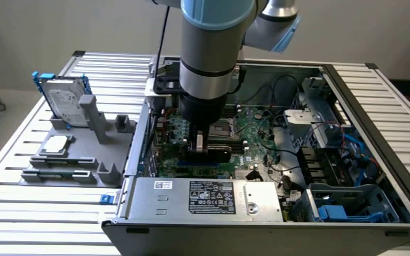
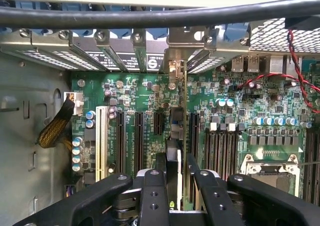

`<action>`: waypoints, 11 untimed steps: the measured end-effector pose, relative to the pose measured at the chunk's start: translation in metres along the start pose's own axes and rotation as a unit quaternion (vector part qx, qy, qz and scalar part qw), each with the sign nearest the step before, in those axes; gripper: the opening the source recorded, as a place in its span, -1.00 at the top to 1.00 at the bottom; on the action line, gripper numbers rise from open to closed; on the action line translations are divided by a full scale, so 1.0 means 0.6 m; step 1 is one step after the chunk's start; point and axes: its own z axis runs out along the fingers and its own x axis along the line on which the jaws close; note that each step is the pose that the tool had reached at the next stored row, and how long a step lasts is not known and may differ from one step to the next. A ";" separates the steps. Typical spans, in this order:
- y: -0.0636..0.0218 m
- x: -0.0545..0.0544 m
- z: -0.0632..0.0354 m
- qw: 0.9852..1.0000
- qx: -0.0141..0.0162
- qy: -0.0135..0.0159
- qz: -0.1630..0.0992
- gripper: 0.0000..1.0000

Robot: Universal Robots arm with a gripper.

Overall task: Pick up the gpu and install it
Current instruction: 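Insert the gpu into the slot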

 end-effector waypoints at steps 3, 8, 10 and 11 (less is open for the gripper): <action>0.000 0.001 0.000 1.000 0.000 0.000 0.000 0.47; -0.001 0.003 0.000 1.000 0.000 0.000 0.000 0.47; -0.001 0.003 0.000 1.000 0.000 0.000 0.000 0.47; -0.002 0.003 0.000 1.000 0.000 0.000 0.000 0.47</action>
